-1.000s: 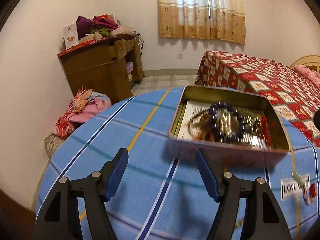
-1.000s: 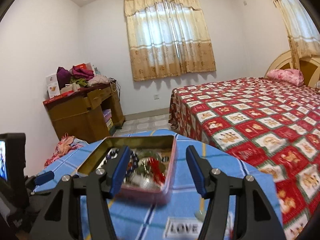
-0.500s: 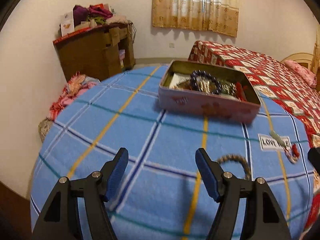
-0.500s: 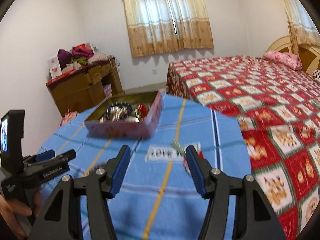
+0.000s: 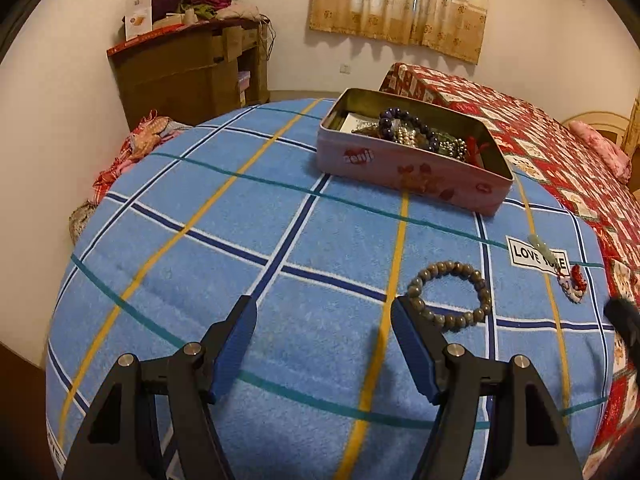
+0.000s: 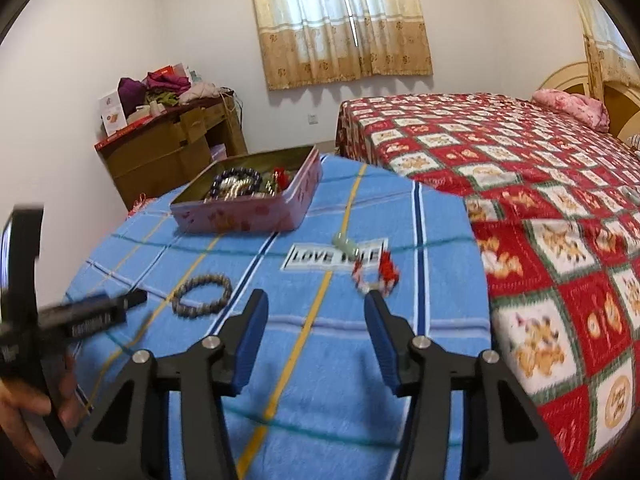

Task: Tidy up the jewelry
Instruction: 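Move both tools back out to the jade pendant and grey bracelet, then grasp the jade pendant by its red cord with the right tool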

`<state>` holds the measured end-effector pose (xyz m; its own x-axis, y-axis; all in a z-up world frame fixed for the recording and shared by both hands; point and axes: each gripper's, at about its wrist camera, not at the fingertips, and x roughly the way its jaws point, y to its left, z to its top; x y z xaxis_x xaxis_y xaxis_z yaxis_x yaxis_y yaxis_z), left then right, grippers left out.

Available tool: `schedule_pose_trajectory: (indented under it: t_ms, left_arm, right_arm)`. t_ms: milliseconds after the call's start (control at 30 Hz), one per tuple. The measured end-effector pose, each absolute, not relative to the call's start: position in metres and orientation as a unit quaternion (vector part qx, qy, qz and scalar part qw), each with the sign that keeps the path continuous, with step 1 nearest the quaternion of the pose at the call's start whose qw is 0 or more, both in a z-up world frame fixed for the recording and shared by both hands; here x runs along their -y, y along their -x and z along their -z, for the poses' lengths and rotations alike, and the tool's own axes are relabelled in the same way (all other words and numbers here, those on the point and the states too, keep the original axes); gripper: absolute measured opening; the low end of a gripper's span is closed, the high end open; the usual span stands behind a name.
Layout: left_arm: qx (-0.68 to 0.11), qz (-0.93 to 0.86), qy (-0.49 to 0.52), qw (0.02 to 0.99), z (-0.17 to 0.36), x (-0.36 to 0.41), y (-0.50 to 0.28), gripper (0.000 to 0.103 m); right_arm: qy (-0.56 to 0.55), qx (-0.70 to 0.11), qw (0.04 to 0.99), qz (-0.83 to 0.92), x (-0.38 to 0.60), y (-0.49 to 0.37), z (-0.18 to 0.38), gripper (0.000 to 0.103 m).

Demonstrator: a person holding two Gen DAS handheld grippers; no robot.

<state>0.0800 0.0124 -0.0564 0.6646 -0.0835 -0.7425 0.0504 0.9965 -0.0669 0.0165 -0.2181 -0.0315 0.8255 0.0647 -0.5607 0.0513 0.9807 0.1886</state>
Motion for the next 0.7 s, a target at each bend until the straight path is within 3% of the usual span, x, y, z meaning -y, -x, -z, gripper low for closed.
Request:
schedule_pose_trajectory:
  t_ms: [467,500,567,700]
  left_arm:
    - [-0.427,0.047,0.03,0.903,0.062,-0.013,-0.077,0.07]
    - [-0.427,0.047,0.031,0.902,0.062,-0.014,-0.077,0.07]
    - [-0.429,0.048,0.03,0.901,0.062,-0.013,-0.077,0.07]
    - [-0.433,0.052,0.024,0.9,0.063,-0.011,-0.079,0.07]
  right_arm:
    - [-0.066,-0.418,0.906,-0.008,0.236,-0.084,0.06,0.047]
    - [-0.053,-0.42,0.906,-0.004,0.233,-0.083,0.061,0.045]
    - [-0.032,-0.427,0.904,0.003,0.231,-0.081,0.062,0.021]
    - [-0.095,-0.433,0.896,-0.023,0.246,-0.073,0.065,0.013]
